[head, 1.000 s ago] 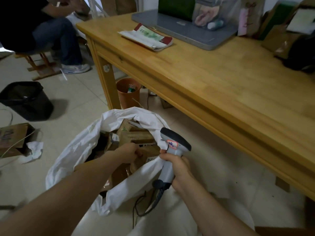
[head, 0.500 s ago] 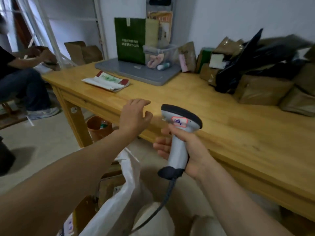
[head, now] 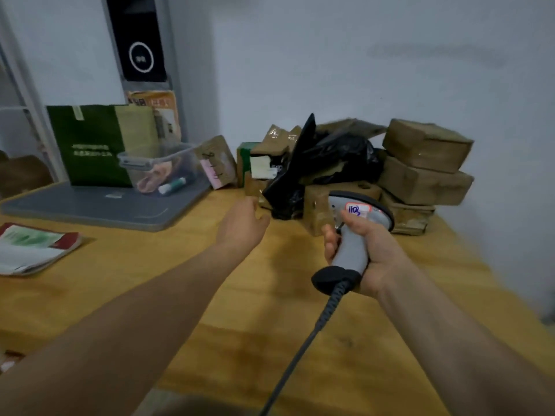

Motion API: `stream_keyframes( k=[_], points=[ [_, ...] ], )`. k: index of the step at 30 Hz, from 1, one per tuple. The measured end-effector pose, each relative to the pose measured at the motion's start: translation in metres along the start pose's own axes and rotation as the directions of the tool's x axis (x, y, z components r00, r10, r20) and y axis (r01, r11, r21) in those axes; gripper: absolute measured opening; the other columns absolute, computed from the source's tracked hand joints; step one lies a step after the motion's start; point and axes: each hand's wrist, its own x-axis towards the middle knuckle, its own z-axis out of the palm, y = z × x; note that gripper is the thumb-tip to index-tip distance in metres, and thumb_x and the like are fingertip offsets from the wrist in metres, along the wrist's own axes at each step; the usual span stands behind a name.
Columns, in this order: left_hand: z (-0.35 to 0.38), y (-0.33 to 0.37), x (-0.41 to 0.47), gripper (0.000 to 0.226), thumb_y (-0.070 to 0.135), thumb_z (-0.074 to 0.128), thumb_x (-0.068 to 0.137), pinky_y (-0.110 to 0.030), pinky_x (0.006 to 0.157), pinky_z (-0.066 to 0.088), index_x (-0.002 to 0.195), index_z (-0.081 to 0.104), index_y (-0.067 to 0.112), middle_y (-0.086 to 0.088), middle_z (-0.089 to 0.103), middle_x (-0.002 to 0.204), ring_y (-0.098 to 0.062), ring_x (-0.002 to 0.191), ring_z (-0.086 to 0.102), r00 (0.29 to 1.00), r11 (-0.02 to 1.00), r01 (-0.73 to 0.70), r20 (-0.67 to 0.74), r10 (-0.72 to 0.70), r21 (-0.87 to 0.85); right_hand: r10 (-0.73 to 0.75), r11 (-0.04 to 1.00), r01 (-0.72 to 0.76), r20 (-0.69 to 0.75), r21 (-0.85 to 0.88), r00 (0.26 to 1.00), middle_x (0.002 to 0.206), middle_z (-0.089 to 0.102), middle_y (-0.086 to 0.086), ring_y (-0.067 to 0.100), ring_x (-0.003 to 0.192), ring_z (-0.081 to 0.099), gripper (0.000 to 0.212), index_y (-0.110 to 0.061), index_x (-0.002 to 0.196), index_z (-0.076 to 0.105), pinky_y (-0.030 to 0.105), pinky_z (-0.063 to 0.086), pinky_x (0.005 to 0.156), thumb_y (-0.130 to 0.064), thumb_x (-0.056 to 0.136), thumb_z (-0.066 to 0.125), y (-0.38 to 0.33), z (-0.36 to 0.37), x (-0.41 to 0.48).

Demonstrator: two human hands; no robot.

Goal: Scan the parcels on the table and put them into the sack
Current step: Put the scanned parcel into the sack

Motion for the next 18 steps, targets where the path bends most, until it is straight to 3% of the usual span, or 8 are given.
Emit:
stream_keyframes(
  k=[5, 10, 12, 15, 18],
  points=[
    [0.034, 0.016, 0.066, 0.038, 0.022, 0.059, 0.094, -0.031, 0.075, 0.041, 0.129, 0.053, 0.008, -0.011, 0.058, 0.125, -0.028, 0.109, 0.057, 0.998, 1.0, 0.027, -0.048, -0.028, -0.013, 0.005, 0.999, -0.005, 0.001, 0.031, 1.0, 0.061, 0.065, 0.008, 0.014, 0.043, 0.06, 0.024, -0.006, 0.105, 0.056, 0.023, 0.051, 0.044, -0.02, 0.088, 0.065, -0.014, -0.013, 0.039],
    [0.06, 0.007, 0.114, 0.042, 0.014, 0.06, 0.093, -0.04, 0.09, 0.049, 0.132, 0.049, 0.004, -0.014, 0.057, 0.128, -0.035, 0.113, 0.057, 0.996, 0.995, 0.089, -0.009, -0.09, -0.043, 0.035, 0.998, -0.036, 0.026, 0.042, 0.999, 0.065, 0.066, 0.008, 0.014, 0.042, 0.059, 0.02, -0.003, 0.097, 0.062, 0.021, 0.05, 0.042, -0.018, 0.085, 0.068, -0.012, -0.022, 0.059],
    [0.063, -0.001, 0.122, 0.035, 0.008, 0.056, 0.092, -0.044, 0.084, 0.054, 0.127, 0.058, 0.007, -0.015, 0.064, 0.119, -0.036, 0.101, 0.062, 0.996, 0.989, 0.086, -0.019, -0.089, -0.124, 0.054, 0.997, -0.056, 0.039, 0.044, 0.998, 0.064, 0.065, 0.007, 0.012, 0.042, 0.057, 0.024, -0.002, 0.101, 0.062, 0.02, 0.049, 0.041, -0.018, 0.084, 0.068, -0.01, -0.023, 0.061],
    [0.052, -0.01, 0.113, 0.031, 0.005, 0.05, 0.093, -0.035, 0.074, 0.052, 0.118, 0.068, 0.009, -0.014, 0.069, 0.107, -0.035, 0.089, 0.065, 0.991, 0.995, 0.066, -0.112, -0.075, -0.076, 0.078, 0.996, -0.08, 0.043, 0.03, 0.996, 0.063, 0.063, 0.005, 0.011, 0.041, 0.055, 0.029, -0.001, 0.102, 0.061, 0.019, 0.047, 0.038, -0.018, 0.079, 0.069, -0.006, -0.024, 0.058],
    [0.017, -0.023, 0.094, 0.029, 0.006, 0.049, 0.095, -0.025, 0.057, 0.049, 0.118, 0.065, 0.008, -0.01, 0.068, 0.109, -0.018, 0.061, 0.064, 0.975, 0.992, 0.059, -0.207, -0.082, -0.112, 0.105, 0.994, -0.105, 0.079, -0.001, 0.991, 0.061, 0.062, 0.005, 0.011, 0.04, 0.055, 0.035, 0.001, 0.1, 0.063, 0.019, 0.046, 0.037, -0.017, 0.07, 0.07, 0.003, -0.023, 0.042]
  ],
)
